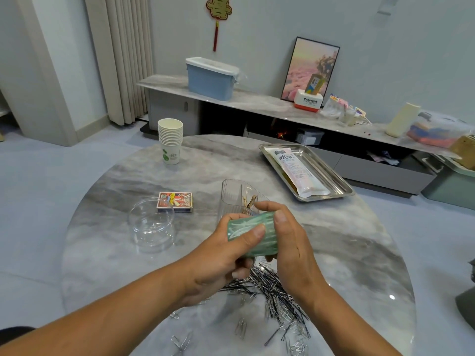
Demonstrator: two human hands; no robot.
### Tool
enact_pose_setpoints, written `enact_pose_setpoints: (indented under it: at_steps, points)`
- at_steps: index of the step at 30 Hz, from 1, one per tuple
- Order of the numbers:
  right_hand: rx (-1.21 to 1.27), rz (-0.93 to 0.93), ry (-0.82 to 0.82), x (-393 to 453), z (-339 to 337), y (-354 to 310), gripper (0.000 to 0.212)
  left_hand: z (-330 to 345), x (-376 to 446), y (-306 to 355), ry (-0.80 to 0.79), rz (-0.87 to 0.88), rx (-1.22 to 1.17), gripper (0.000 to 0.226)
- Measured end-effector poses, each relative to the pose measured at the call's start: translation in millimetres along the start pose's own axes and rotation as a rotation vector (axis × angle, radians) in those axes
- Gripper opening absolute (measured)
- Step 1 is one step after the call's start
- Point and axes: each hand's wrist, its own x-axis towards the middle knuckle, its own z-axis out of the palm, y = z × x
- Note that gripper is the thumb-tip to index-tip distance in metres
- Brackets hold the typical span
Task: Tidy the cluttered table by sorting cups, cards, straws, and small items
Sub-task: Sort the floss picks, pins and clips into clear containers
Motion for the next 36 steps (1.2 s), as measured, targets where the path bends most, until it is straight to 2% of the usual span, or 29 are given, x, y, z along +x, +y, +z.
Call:
enact_pose_setpoints:
  at_steps: [4, 7, 12, 17, 24, 31, 36]
  points:
    - [-0.071, -0.035, -0.076, 4, -5, -6, 0.041, 3, 3, 6, 0.021, -0.005, -0.083, 0.072]
    - [-0.18, -0.048, -0.128, 4, -9, -8, 0.05, 0, 5, 10, -0.002, -0.001, -0.126, 0.078]
    - [-0.348, -0.126, -0.081, 6, -7, -5, 0.051, 1, 3, 14, -0.021, -0.019, -0.076, 0.054]
    - [-0.308, -0.113, -0.089, 7, -8, -9, 0.048, 3, 3, 16, 0.02, -0.024, -0.026, 0.055]
    - [-0.404, -0.123, -0.151, 9, -11, -12, 0.041, 2, 4, 17, 0.086, 0.005, 0.041, 0.039]
    - [-0.47, -0.148, -0.041, 7, -5, -6, 0.051, 4, 6, 14, 0.091, -0.029, -0.072, 0.039]
    - [-0.57, -0.135, -0.094, 7, -8, -8, 0.053, 4, 4, 14, 0.109, -0.022, -0.066, 0.037]
